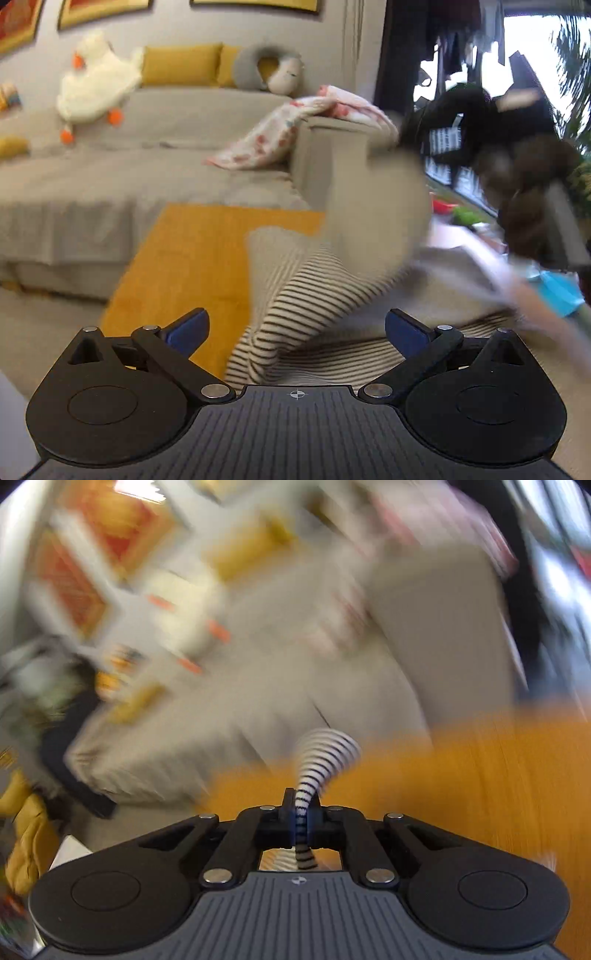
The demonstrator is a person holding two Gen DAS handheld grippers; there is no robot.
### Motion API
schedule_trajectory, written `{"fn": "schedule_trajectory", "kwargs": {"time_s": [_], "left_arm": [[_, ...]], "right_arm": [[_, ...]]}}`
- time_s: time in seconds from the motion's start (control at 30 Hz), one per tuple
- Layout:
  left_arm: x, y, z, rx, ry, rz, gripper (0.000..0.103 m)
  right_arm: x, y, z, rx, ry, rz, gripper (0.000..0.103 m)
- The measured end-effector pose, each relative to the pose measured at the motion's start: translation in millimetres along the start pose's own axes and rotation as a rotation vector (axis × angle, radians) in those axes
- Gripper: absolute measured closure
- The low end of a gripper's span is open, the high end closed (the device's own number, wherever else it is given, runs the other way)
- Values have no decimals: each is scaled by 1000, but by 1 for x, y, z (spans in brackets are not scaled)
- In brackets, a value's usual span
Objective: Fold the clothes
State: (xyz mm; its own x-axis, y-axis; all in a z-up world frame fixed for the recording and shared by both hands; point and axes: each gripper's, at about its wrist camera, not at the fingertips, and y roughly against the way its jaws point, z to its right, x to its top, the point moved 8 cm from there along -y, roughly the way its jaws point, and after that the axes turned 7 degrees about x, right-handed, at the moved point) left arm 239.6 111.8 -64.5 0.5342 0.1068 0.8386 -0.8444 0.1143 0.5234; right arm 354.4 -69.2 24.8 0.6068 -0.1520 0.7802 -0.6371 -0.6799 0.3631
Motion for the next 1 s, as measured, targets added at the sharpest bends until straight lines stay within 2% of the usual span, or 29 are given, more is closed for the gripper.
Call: {"fn": "schedule_trajectory", "kwargs": {"time_s": [0.07, 0.13, 0.23, 0.27, 0.3, 0.33, 0.37, 0.43, 0.53, 0.6, 0.7, 0.83, 0.9, 0.97, 1.0], "left_arm": [[6, 6, 0, -97, 62, -21, 0], [13, 12, 4, -153, 69, -12, 0], [17, 18, 18, -182, 3, 16, 0], [15, 17, 26, -200, -17, 2, 0], [12, 16, 33, -217, -38, -15, 0], [7, 14, 41, -234, -59, -36, 0], [1, 14, 49, -246, -88, -55, 0], [-15, 15, 63, -258, -166, -88, 0], [-34, 15, 79, -279, -265, -141, 0], [-44, 16, 85, -293, -312, -175, 0], [-50, 19, 84, -300, -330, -197, 0], [-50, 10, 79, -277, -304, -214, 0], [-48, 10, 74, -264, -273, -211, 0], [-41, 14, 65, -263, -225, -195, 0], [-38, 16, 60, -264, -200, -186, 0]], "right_arm": [[24, 43, -35, 69, 157, 98, 98], [26, 85, -48, 74, 284, 135, 98], [-2, 130, -37, 0, 372, 70, 98], [-18, 139, -27, -61, 410, 30, 94], [-33, 148, -16, -119, 437, -9, 85], [-47, 157, -4, -167, 431, -44, 75], [-61, 166, 8, -209, 418, -73, 71], [-78, 184, 24, -225, 334, -86, 56], [-88, 199, 42, -227, 216, -68, 48], [-89, 200, 48, -229, 168, -53, 45], [-82, 190, 56, -219, 106, -21, 41], [-65, 146, 56, -203, 129, -8, 41], [-61, 109, 54, -196, 162, -57, 41], [-69, 71, 59, -198, 162, -152, 42], [-73, 54, 61, -200, 162, -199, 48]]}}
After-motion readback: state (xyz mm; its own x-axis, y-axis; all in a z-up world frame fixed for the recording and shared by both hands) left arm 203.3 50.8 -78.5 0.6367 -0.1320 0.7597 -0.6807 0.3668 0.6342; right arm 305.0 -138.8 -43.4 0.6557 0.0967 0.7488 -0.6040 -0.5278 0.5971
